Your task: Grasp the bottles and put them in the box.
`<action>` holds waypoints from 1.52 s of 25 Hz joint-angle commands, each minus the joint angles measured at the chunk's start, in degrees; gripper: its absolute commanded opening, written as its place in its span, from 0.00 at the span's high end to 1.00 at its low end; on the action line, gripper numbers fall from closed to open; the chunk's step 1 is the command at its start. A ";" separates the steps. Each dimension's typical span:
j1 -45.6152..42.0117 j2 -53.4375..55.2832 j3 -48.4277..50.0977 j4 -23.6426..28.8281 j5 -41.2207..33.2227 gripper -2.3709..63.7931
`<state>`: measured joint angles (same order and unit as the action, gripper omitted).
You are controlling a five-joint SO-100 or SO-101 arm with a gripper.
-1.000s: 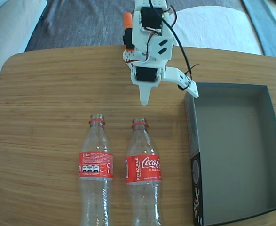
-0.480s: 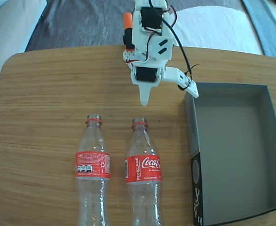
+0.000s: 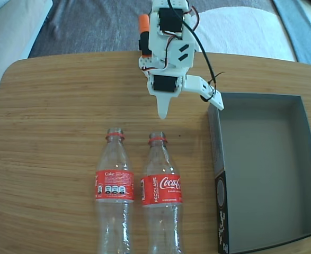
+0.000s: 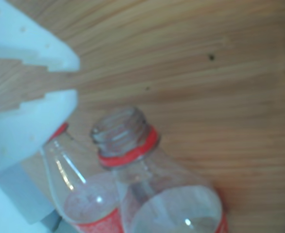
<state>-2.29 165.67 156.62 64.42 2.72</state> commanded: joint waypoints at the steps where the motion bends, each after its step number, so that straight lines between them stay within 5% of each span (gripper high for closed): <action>1: -0.26 -0.79 -1.41 -1.67 0.09 0.95; 15: -0.09 -19.86 -22.94 -2.29 -2.20 0.95; 20: 0.26 -26.02 -32.17 -1.32 -24.96 0.95; 29: -0.35 -32.70 -46.23 9.05 -68.12 0.95; 33: -1.58 -35.68 -49.04 14.85 -77.70 0.93; 38: -7.03 -39.81 -51.24 20.04 -78.49 0.76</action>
<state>-7.56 126.74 108.54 83.14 -75.50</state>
